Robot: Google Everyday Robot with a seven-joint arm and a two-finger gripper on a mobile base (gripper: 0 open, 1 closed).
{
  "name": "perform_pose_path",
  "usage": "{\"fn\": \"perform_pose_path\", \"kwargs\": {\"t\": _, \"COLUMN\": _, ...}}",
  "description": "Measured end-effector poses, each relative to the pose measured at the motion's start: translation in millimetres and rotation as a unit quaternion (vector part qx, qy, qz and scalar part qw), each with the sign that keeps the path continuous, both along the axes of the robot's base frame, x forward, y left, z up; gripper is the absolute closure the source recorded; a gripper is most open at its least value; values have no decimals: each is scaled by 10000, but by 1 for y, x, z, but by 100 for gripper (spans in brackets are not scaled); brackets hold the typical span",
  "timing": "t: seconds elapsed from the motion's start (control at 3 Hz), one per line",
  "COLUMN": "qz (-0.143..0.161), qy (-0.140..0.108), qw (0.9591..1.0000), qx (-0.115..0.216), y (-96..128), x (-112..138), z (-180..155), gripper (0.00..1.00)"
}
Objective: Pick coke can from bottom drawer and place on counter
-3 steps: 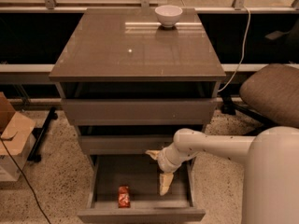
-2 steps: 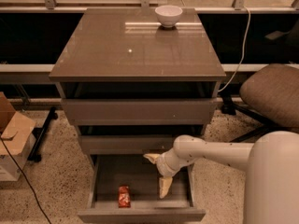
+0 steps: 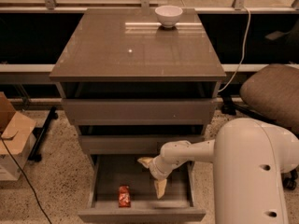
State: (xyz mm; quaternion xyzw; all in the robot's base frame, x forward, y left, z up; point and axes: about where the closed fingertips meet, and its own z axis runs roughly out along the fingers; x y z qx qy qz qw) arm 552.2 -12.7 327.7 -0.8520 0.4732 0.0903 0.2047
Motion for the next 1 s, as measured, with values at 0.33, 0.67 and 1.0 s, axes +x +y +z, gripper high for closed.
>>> {"fn": "perform_pose_path", "kwargs": {"t": 0.33, "qz": 205, "qy": -70, "qw": 9995, "qx": -222, "y": 13, "x": 7, "z": -13, "gripper": 0}}
{"fn": "perform_pose_path", "kwargs": {"t": 0.67, "qz": 233, "qy": -67, "qw": 9994, "qx": -229, "y": 15, "x": 7, "z": -14, "gripper": 0}}
{"fn": "perform_pose_path", "kwargs": {"t": 1.0, "qz": 298, "qy": -107, "qw": 9991, "qx": -266, "y": 25, "x": 13, "z": -22, "gripper": 0}}
